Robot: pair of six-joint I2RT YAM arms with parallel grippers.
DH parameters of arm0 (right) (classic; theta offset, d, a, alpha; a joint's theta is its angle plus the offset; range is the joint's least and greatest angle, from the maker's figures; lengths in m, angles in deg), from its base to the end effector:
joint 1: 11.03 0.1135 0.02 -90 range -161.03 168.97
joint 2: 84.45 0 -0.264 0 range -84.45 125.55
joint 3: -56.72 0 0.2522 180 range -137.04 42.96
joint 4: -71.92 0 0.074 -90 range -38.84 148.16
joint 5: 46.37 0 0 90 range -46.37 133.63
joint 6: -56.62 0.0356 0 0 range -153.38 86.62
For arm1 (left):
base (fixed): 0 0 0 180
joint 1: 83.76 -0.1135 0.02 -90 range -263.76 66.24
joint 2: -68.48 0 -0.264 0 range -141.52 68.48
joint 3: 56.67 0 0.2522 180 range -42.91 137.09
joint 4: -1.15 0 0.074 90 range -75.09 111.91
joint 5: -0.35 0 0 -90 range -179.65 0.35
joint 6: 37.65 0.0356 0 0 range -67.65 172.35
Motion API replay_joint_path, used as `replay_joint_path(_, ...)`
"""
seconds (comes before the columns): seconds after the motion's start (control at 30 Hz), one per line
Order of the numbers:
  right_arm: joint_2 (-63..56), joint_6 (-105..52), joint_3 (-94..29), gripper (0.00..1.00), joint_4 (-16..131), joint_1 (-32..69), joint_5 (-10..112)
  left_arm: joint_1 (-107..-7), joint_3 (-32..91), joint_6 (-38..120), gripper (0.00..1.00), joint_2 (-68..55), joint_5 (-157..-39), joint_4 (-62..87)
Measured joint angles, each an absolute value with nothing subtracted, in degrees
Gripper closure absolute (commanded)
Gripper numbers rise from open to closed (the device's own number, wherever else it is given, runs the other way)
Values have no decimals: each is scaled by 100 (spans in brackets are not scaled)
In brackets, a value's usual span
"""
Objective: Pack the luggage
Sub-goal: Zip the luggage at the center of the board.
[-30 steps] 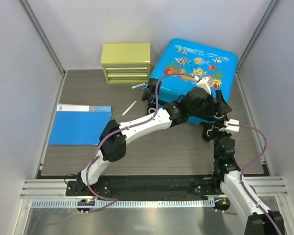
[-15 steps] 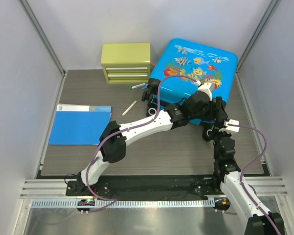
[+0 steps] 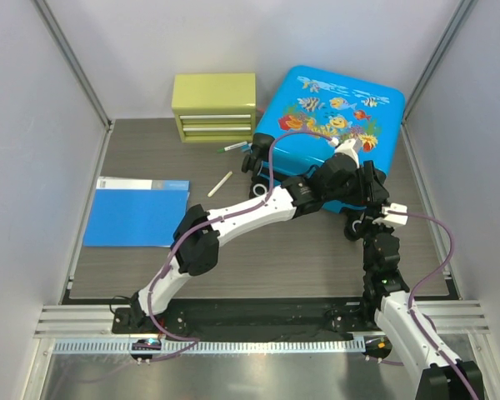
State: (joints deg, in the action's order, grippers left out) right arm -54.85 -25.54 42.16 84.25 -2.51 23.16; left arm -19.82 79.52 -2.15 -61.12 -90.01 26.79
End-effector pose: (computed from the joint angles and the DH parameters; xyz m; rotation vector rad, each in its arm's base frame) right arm 0.1415 0.0086 0.1734 0.2647 1.5937 -0.0685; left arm 0.2381 -0.4874 0.3101 0.1832 2.1596 -1.3304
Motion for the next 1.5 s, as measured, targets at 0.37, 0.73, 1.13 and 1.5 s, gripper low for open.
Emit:
replay_joint_path(0.37, -5520, -2677, 4216, 99, 8455, -199, 2032, -2166, 6656, -663, 100, -5633, -9296, 1337)
replay_joint_path(0.73, -5535, -2788, 4216, 99, 8525, -184, 1809, -2526, 5380, -665, 100, -4630, -9510, 705)
replay_joint_path(1.13, -5548, -2869, 4216, 99, 8545, -186, 1720, -2633, 5185, -521, 66, -4512, -9742, 769)
replay_joint_path(1.5, -5533, -2867, 4216, 99, 8569, -186, 1722, -2024, 6342, -114, 43, -4873, -9635, 1462)
